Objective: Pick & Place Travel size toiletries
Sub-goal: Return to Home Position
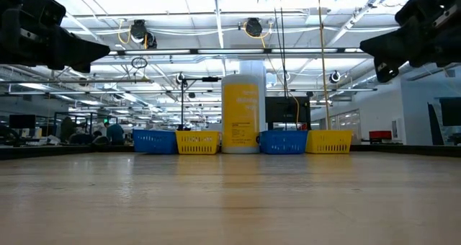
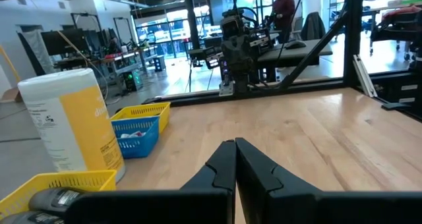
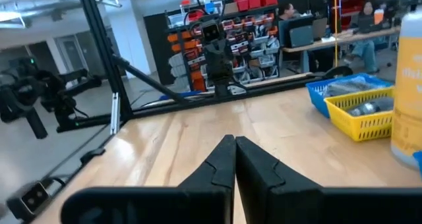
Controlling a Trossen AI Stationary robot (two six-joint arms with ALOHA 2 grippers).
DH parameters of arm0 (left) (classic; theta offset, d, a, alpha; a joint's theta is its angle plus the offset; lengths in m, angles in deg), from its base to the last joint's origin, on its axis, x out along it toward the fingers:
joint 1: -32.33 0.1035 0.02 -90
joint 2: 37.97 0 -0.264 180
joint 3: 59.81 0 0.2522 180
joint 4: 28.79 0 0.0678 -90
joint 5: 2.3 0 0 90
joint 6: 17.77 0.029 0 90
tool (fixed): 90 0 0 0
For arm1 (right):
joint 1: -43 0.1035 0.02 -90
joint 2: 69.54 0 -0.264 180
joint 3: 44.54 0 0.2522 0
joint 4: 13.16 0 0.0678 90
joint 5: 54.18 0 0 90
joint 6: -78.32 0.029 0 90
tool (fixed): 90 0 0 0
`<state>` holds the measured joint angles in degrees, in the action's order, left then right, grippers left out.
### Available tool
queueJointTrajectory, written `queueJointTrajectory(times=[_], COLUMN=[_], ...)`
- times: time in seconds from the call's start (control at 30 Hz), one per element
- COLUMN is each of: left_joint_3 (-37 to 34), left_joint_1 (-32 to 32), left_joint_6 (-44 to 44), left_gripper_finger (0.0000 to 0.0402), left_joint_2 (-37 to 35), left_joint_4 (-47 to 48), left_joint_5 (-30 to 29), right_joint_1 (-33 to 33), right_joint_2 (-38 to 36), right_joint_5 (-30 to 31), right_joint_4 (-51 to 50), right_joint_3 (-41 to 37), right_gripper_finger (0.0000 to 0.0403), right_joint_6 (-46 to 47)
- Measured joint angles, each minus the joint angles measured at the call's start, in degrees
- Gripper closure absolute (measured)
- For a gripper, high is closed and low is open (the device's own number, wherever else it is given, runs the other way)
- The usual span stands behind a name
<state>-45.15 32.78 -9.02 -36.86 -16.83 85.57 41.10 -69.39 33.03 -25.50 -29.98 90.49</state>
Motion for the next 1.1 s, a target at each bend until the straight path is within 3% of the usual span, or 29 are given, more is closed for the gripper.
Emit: queueJointTrajectory(times=[0.23, 1.1], left_joint_3=[0.01, 0.05], left_joint_1=[0.00, -0.02], left_joint_6=[0.00, -0.01], left_gripper_finger=[0.0394, 0.0394], left_joint_2=[0.02, 0.00], left_joint_4=[0.02, 0.07], left_joint_5=[0.00, 0.04], right_joint_1=[-0.01, -0.01], right_joint_2=[-0.02, 0.68], right_joint_5=[-0.02, -0.13], right_joint_4=[-0.12, 3.45], right_joint_3=[0.00, 0.00], right_gripper_finger=[0.0399, 0.0398], right_joint_6=[-5.33, -5.41])
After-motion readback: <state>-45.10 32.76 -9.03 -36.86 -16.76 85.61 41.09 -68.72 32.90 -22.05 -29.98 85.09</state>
